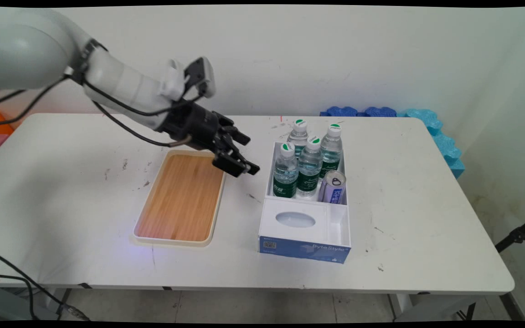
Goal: Pick up the green bottle from the white box
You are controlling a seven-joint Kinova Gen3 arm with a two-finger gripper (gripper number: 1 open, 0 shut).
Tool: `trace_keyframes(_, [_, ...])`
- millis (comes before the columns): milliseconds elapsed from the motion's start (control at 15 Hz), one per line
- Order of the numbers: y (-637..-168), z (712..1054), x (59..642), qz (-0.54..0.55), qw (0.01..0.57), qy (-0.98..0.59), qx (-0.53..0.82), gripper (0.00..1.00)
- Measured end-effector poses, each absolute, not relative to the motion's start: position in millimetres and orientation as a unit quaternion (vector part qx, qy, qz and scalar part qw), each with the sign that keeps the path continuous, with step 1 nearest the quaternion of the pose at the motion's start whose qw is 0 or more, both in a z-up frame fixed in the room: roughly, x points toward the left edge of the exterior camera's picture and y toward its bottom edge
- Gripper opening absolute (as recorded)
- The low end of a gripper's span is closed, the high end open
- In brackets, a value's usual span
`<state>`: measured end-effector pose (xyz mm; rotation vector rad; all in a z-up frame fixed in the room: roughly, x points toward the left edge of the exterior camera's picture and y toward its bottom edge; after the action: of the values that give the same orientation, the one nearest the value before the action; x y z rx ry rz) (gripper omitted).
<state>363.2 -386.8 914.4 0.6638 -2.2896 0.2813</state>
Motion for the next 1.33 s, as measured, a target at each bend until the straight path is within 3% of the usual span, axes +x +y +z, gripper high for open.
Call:
trace_keyframes(533, [-427, 861, 339, 0.098, 0.373, -0.886, 0.26, 1.0])
trace_keyframes(1333, [-456, 825, 314, 0.077, 0.384, -0.883, 0.259, 1.0])
